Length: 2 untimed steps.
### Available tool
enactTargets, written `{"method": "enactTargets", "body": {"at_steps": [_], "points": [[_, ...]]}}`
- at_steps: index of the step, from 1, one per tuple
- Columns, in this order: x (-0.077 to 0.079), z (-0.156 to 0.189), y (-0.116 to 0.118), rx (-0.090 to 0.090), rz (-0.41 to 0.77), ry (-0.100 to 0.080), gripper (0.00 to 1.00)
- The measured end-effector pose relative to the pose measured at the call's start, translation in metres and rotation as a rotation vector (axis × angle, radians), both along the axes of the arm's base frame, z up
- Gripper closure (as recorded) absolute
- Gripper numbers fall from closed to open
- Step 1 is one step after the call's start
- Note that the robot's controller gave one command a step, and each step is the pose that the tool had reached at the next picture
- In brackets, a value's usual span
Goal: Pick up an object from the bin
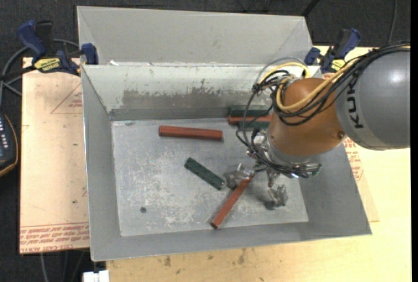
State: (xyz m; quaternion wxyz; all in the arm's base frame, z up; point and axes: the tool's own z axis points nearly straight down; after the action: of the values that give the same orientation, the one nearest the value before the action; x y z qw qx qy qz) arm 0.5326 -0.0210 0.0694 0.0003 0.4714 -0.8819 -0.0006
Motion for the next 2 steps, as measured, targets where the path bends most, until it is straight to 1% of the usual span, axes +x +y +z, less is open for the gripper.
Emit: {"method": "enactTargets", "body": {"at_steps": [1,2], "points": [[0.001,0.001,0.001,0.001,0.001,-0.002,1.0],[-0.028,0.003,0.058,0.001,0.655,-0.01,1.0]]}}
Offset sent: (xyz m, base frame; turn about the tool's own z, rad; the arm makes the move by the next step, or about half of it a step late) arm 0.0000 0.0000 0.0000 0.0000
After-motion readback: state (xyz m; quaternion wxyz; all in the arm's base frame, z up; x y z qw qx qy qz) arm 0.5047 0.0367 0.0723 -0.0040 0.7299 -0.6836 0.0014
